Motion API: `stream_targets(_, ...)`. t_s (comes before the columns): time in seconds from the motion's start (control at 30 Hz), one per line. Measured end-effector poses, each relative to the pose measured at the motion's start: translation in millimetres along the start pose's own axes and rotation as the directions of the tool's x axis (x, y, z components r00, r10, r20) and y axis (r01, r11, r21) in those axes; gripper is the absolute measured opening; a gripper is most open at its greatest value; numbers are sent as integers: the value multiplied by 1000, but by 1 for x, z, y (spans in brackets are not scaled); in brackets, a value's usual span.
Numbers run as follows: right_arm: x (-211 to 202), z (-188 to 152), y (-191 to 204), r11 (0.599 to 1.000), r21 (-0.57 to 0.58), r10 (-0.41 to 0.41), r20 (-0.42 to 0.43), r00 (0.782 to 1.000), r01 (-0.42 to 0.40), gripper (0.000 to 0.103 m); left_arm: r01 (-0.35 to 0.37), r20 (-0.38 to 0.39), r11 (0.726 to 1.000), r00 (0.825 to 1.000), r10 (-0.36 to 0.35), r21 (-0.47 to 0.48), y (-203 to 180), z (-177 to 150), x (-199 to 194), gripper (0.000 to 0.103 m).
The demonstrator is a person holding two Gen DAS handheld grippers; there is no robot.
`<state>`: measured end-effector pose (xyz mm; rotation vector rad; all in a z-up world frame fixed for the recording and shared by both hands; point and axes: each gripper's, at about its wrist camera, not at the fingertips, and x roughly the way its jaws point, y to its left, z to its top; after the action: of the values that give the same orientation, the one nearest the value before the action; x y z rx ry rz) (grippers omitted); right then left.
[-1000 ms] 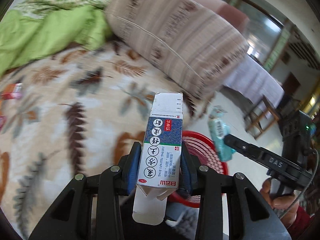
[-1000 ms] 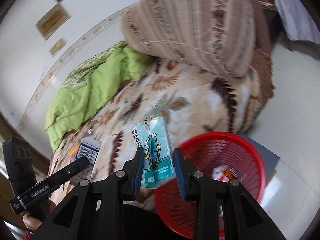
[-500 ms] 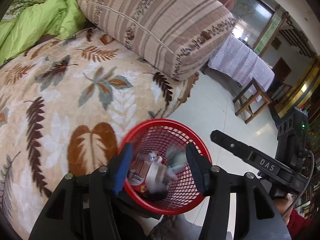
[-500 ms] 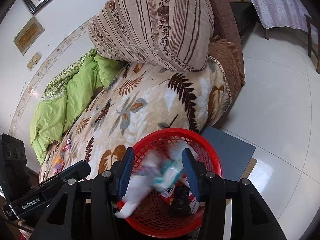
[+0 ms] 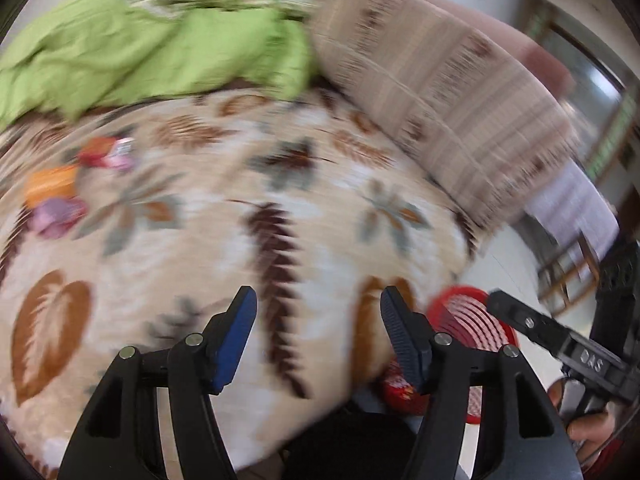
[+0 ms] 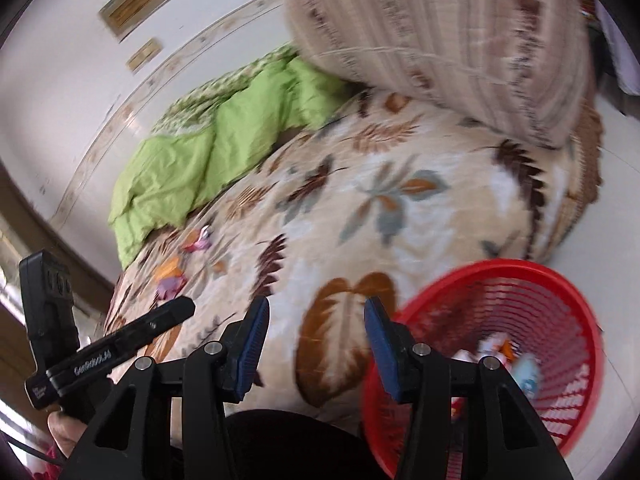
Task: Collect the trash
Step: 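Move both tools back over the trash on the bed, then grasp the pink wrapper with the left tool while the right tool grasps the purple tissue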
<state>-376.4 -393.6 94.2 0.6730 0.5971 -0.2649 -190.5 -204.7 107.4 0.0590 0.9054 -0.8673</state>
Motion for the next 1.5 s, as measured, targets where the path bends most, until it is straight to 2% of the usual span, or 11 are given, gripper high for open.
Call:
stream_targets(0.13, 33, 4, 39, 996, -73, 56, -39, 998, -58, 52, -114, 56, 988, 991, 120, -103, 66, 10, -15, 68)
stream_targets(0.23, 57, 4, 68, 987, -132, 83, -76, 994, -92, 53, -228, 85, 955, 965, 247, -190, 121, 20, -24, 70)
stream_targets(0.37, 89, 7, 96, 975, -182, 102, -121, 987, -124, 53, -350, 70, 886, 919, 387, -304, 194, 37, -15, 72)
stream_targets(0.47, 110, 11, 115, 967, -212, 110, -147, 983, -140, 53, -404, 37, 849, 897, 441, -340, 226, 48, 5, 72)
stream_targets(0.67, 155, 20, 142, 957, -255, 95, -184, 978, -141, 54, -478, -9, 823, 866, 500, -306, 251, 58, 50, 72)
stream_targets(0.77, 179, 29, 154, 955, -266, 82, -202, 976, -135, 54, -472, -31, 822, 872, 488, -320, 267, 53, 65, 72)
stream_targets(0.97, 245, 46, 195, 932, -331, 76, -220, 972, -148, 54, -437, -17, 833, 888, 459, -338, 282, 51, 64, 52)
stream_targets(1.1, 298, 50, 223, 916, -374, 63, -233, 970, -149, 54, -457, -2, 823, 875, 485, -339, 281, 50, 57, 44)
stream_targets(1.33, 378, 56, 254, 887, -454, -24, -240, 970, -91, 54, -457, 11, 797, 865, 501, -395, 292, 49, 40, 44)
stream_targets(1.43, 404, 57, 258, 884, -463, -54, -247, 968, -68, 45, -457, 12, 793, 864, 503, -402, 296, 50, 39, 44)
stream_targets(1.5, 418, 56, 255, 892, -449, -72, -269, 960, -59, 30, -457, 11, 795, 864, 503, -399, 297, 50, 39, 44)
